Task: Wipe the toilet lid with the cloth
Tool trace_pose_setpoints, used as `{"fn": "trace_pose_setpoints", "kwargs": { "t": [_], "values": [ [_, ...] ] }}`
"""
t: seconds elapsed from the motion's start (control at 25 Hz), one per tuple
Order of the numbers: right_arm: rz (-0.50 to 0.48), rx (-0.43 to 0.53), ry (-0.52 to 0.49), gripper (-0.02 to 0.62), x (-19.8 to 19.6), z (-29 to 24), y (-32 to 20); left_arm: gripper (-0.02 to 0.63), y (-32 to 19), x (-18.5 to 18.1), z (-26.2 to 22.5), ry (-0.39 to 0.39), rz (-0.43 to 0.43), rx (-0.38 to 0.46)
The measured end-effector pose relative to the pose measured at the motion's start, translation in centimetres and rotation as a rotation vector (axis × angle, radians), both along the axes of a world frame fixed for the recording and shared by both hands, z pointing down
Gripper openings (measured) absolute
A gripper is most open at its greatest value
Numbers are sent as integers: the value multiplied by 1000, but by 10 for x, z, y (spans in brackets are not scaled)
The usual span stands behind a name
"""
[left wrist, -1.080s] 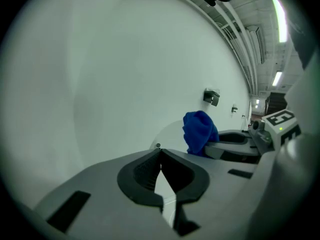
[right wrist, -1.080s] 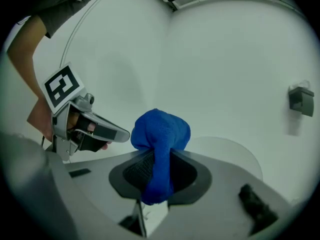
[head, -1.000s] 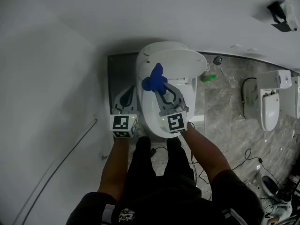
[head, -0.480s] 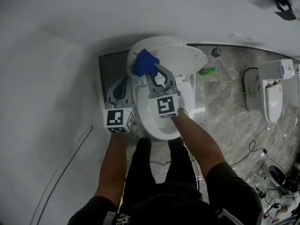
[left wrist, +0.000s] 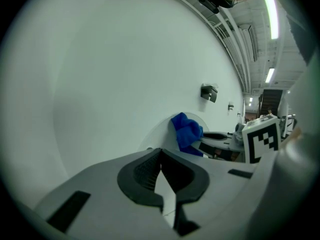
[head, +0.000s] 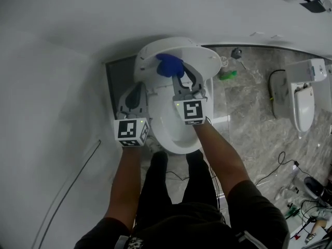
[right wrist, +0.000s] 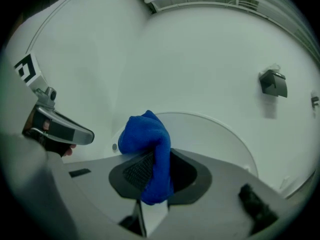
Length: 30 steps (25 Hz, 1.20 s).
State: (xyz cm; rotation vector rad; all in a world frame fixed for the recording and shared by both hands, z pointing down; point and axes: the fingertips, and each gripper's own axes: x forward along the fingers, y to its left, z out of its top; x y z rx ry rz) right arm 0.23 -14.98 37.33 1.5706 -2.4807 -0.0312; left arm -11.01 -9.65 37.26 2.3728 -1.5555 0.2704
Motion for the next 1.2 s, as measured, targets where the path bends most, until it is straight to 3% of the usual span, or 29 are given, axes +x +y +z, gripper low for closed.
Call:
{"fn": "trace_pose_setpoints", "kwargs": {
  "t": [0.4, 0.72, 0.92, 1.08, 1.2],
  "values": [
    [156, -34, -26, 78, 81, 4, -13, 11, 4, 37, 1, 1, 48, -6],
    [260, -40, 7, 78, 124, 11, -12, 11, 14, 38, 7, 10, 63, -19],
    [181, -6, 16, 78, 98, 2, 9, 11, 13, 12, 18, -2, 14, -29],
    [25, 48, 1, 78, 35, -1, 38, 12, 17, -12, 22, -8, -26, -35],
    [-91, 24, -2, 78, -17, 14, 60, 11, 22, -27, 25, -8, -49, -40]
  ]
}}
